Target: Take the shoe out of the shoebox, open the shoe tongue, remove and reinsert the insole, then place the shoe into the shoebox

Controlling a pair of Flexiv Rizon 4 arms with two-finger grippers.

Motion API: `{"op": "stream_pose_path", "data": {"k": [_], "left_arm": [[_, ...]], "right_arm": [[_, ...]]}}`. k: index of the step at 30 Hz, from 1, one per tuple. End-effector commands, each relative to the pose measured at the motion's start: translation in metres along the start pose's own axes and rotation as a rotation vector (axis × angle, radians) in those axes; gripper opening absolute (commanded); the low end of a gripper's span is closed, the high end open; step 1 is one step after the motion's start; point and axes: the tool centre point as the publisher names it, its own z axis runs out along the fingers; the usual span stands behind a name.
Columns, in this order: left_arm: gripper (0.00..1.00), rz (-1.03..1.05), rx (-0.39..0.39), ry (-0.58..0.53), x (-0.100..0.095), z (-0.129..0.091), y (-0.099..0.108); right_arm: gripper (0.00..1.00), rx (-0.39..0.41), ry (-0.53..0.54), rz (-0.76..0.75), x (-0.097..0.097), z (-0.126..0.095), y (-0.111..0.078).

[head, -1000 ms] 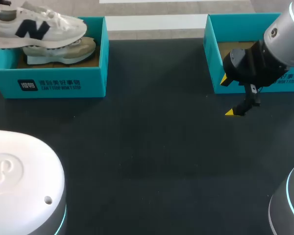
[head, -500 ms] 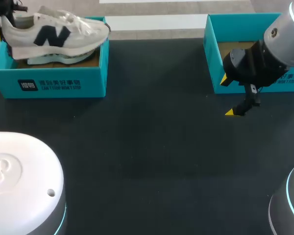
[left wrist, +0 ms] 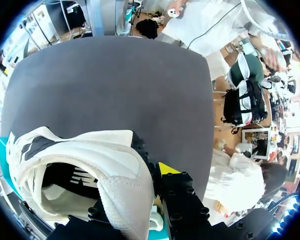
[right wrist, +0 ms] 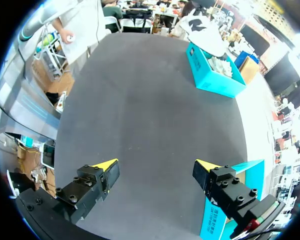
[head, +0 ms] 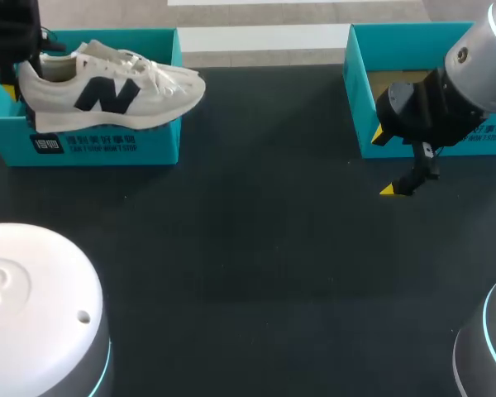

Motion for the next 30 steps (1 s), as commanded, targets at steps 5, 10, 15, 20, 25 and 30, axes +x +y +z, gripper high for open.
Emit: {"op": "stream_pose_path", "data": {"k": [5,10,15,20,25,30], "left_arm": [[0.0,-0.001,-0.033,-0.005,0.002,0.0,-0.004],[0.0,0.002,-0.041,-0.019,-0.004,0.001,-0.011],[0.0,-0.007,-0.06,-0.045,-0.035,0.005,-0.039],[0.0,0.004,-0.063,-0.047,-0.07,0.001,-0.066],[0.0,0.021,-0.041,-0.091,-0.101,-0.005,-0.096],[0.0,0.033,0.024,-0.136,-0.126,-0.003,-0.123]], "right_arm": [[1.0,0.002,0.001,0.0,-0.001,0.002,0.001],[1.0,0.002,0.001,0.0,-0.001,0.002,0.001],[1.0,0.002,0.001,0.0,-0.001,0.002,0.001],[1.0,0.002,0.001,0.0,-0.001,0.002,0.001],[1.0,0.002,0.001,0.0,-0.001,0.002,0.001],[1.0,0.002,0.001,0.0,-0.001,0.002,0.001]]}}
